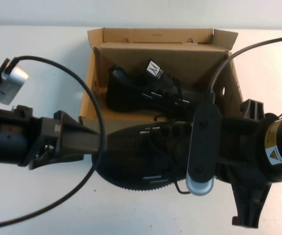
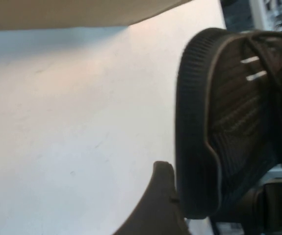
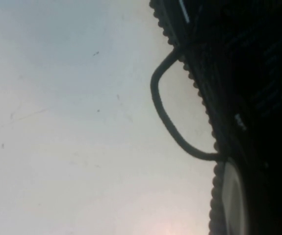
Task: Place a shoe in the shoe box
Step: Hand over the shoe
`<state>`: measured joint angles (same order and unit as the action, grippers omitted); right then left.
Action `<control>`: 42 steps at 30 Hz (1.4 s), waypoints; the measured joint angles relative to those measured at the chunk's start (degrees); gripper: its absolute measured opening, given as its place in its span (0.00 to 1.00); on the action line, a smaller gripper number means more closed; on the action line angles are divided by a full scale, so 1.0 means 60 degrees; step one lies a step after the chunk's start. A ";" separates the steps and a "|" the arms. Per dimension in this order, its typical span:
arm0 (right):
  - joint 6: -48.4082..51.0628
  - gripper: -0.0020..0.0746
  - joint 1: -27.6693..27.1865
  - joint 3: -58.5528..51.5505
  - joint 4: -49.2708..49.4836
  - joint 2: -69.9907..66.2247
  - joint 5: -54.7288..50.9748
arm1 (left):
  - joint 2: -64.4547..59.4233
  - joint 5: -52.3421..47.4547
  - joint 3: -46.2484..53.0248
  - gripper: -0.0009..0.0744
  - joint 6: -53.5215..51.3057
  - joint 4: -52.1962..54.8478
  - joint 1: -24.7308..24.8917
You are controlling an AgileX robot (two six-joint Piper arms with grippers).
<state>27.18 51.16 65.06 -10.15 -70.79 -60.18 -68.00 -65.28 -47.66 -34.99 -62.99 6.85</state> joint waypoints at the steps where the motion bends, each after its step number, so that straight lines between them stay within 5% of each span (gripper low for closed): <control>1: -0.0072 0.03 0.0000 0.0000 -0.0037 0.0000 0.0046 | -0.0037 0.0040 0.0000 0.75 -0.0069 -0.0137 0.0091; 42: -0.0440 0.03 0.0000 0.0800 -0.0075 0.0458 -0.0075 | -0.0435 0.1003 -0.0006 0.76 -0.0542 -0.1716 0.0460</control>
<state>24.54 51.16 69.86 -10.60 -68.04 -60.63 -70.61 -59.26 -47.69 -38.24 -73.28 9.61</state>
